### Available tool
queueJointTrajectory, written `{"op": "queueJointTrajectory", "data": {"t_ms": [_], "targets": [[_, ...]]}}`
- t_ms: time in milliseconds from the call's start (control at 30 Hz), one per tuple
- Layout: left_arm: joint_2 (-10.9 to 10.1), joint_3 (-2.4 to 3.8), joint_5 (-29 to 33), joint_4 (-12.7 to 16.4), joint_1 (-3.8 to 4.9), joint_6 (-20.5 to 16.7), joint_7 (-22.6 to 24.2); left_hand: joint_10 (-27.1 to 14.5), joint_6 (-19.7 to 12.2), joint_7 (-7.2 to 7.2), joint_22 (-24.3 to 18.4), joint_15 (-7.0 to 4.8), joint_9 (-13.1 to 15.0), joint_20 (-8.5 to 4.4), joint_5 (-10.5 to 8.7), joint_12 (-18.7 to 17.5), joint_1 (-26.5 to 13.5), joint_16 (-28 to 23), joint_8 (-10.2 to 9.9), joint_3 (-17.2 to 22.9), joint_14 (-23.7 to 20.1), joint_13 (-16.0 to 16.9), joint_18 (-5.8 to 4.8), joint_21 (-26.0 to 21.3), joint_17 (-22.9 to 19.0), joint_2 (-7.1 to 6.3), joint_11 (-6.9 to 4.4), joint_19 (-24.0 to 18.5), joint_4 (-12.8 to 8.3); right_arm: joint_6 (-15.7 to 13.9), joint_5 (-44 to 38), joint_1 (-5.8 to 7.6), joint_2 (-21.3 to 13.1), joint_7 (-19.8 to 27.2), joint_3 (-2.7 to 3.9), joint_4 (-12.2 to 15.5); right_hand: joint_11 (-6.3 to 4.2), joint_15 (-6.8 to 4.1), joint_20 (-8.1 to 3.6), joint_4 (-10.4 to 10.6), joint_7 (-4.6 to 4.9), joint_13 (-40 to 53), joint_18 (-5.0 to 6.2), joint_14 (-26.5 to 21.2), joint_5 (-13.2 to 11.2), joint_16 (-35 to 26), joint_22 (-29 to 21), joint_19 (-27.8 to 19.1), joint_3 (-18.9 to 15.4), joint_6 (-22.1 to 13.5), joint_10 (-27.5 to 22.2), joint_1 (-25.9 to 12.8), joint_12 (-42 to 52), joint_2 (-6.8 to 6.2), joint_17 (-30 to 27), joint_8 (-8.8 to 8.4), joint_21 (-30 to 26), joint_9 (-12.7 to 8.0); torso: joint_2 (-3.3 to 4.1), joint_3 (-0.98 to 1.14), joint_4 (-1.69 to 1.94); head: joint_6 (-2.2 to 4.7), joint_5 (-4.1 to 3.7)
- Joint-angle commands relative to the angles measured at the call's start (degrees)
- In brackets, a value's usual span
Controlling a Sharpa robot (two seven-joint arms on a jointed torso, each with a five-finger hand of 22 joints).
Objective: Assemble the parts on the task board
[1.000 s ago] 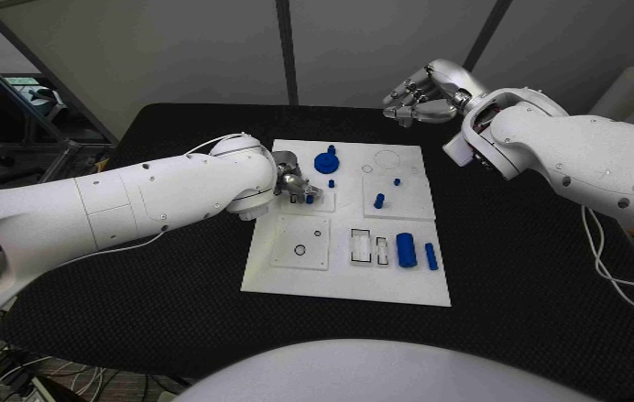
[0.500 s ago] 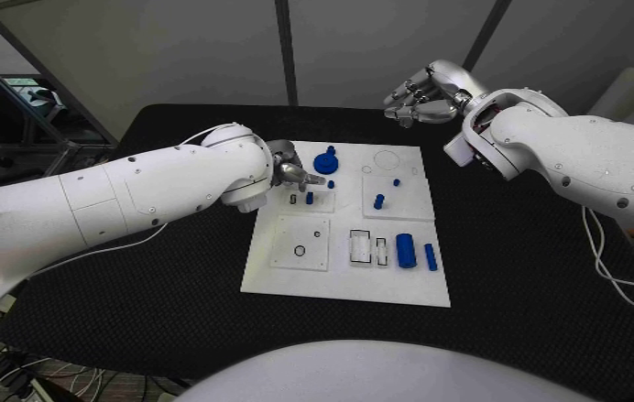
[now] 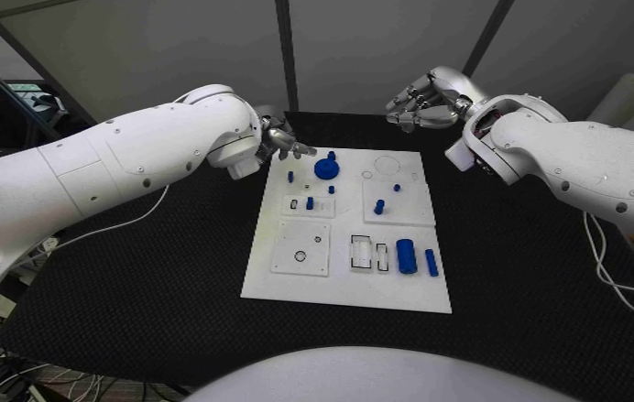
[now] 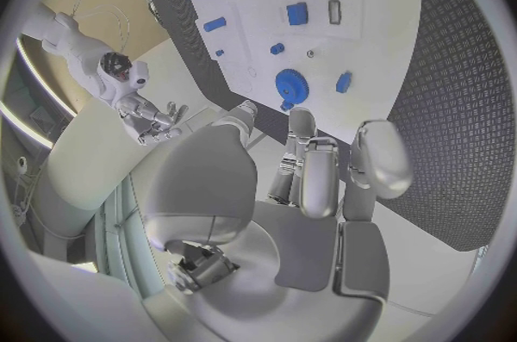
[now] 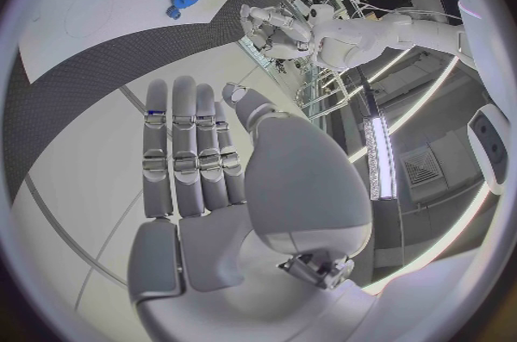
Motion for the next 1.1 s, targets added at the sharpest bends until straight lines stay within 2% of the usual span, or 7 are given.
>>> {"op": "queueJointTrajectory", "data": {"t_ms": [33, 133, 267, 467, 667, 767, 1100], "targets": [[2.0, -0.09, 2.2, -4.5, 0.77, 4.0, 2.7, -0.2, 0.2, 0.24, -0.4, 0.52, -1.4, 0.14, 0.04, -0.1, 1.3, -0.2, -0.9, -0.5, 3.2, -0.4, 1.53, -0.5, 7.8, 0.54, 0.10, -0.1, -0.1, 0.4, -0.1, 0.11, 0.1, 0.2, 0.02, 0.0, 0.01, 0.27, 0.12, 0.4, 0.00, 0.1, 0.16, 0.0, 0.5, -0.2, -0.1, -0.4, 0.1, -0.6, -0.5, -0.2, 0.2, -0.13, -0.1, -0.23, -0.3, 0.0, 0.13, 0.01, -0.20, 0.54, 0.08], [3.5, -0.65, 0.1, -7.8, 1.12, 4.5, 2.9, -0.1, 0.8, 0.29, -0.2, 0.58, -2.2, 0.21, 0.02, 0.2, 1.7, 0.0, -1.2, -0.9, 3.2, -0.4, 1.49, -0.5, 8.0, 0.85, 0.17, 0.1, 0.1, 0.4, -0.1, 0.11, 0.1, 0.2, 0.02, 0.1, 0.01, 0.27, 0.12, 0.4, 0.00, 0.1, 0.16, 0.0, 0.5, -0.2, -0.1, -0.4, 0.1, -0.6, -0.5, -0.2, 0.2, -0.13, -0.1, -0.23, -0.3, 0.0, 0.19, 0.01, -0.22, 0.65, 0.26], [5.6, -1.79, -3.1, -11.8, 1.30, 5.8, 3.0, 0.6, 2.0, 0.17, 0.9, 0.54, -3.2, 0.20, -0.03, 1.1, 1.7, 0.3, -1.2, -2.3, 3.4, -0.1, 1.27, 0.2, 8.2, 0.78, 0.09, 0.7, 0.8, 0.4, -0.1, 0.11, 0.2, 0.1, 0.02, 0.2, 0.01, 0.27, 0.12, 0.4, 0.00, 0.1, 0.17, 0.0, 0.6, -0.2, -0.1, -0.4, 0.1, -0.5, -0.5, -0.2, 0.3, -0.12, -0.1, -0.22, -0.3, 0.0, 0.27, -0.02, -0.17, 0.69, 0.35], [7.6, -2.89, -4.6, -16.1, 0.93, 8.9, 2.7, 2.4, 4.7, -0.54, 3.5, 0.10, -3.9, -0.13, -0.04, 3.2, 1.7, 1.1, 0.0, -4.3, 3.7, 1.4, 0.78, 2.0, 8.8, 1.24, -0.47, 2.0, 2.0, 0.4, -0.1, 0.11, 0.2, 0.1, 0.02, 0.4, 0.01, 0.27, 0.12, 0.4, 0.00, 0.1, 0.17, 0.0, 0.6, -0.2, -0.1, -0.4, 0.1, -0.5, -0.5, -0.2, 0.3, -0.12, -0.1, -0.22, -0.3, 0.0, 0.25, -0.06, -0.13, 0.46, 0.41], [8.4, -3.20, -4.9, -17.9, 0.40, 10.1, 2.2, 3.4, 6.6, -1.51, 4.5, -0.57, -2.7, -0.71, -0.02, 4.4, 1.8, 1.4, 2.4, -6.0, 3.9, 2.2, 0.62, 2.7, 9.0, 2.02, -1.29, 2.5, 2.7, 0.4, -0.1, 0.11, 0.2, 0.1, 0.02, 0.5, 0.01, 0.27, 0.12, 0.4, 0.00, 0.1, 0.17, 0.0, 0.6, -0.2, -0.1, -0.4, 0.1, -0.5, -0.5, -0.2, 0.3, -0.12, -0.1, -0.22, -0.3, 0.0, 0.24, -0.05, -0.28, 0.36, 0.60], [8.7, -3.26, -5.5, -18.4, 0.27, 10.2, 2.0, 3.8, 6.7, -1.74, 4.9, -0.75, -2.0, -0.91, -0.03, 4.9, 1.5, 1.4, 3.2, -6.8, 3.9, 2.5, 0.53, 2.9, 9.1, 2.29, -1.49, 2.7, 2.9, 0.5, -0.1, 0.11, 0.3, 0.0, 0.02, 0.5, 0.01, 0.27, 0.12, 0.4, 0.00, 0.1, 0.17, 0.0, 0.6, -0.2, -0.1, -0.4, 0.1, -0.5, -0.5, -0.2, 0.3, -0.12, -0.1, -0.22, -0.3, 0.0, 0.16, -0.04, -0.21, 0.30, 0.55], [8.8, -3.32, -6.7, -18.6, 0.07, 12.4, 1.6, 4.2, 6.5, -1.94, 5.8, -0.92, -1.2, -1.09, -0.01, 5.5, 1.0, 1.7, 4.0, -7.9, 4.0, 3.0, 0.35, 3.5, 9.3, 2.67, -1.68, 3.0, 3.0, 0.5, -0.1, 0.11, 0.4, 0.0, 0.02, 0.4, 0.01, 0.27, 0.12, 0.4, 0.00, 0.1, 0.17, 0.0, 0.6, -0.2, -0.1, -0.4, 0.1, -0.5, -0.5, -0.2, 0.3, -0.12, -0.1, -0.22, -0.3, 0.0, 0.13, 0.01, -0.13, 0.24, 0.54]]}}
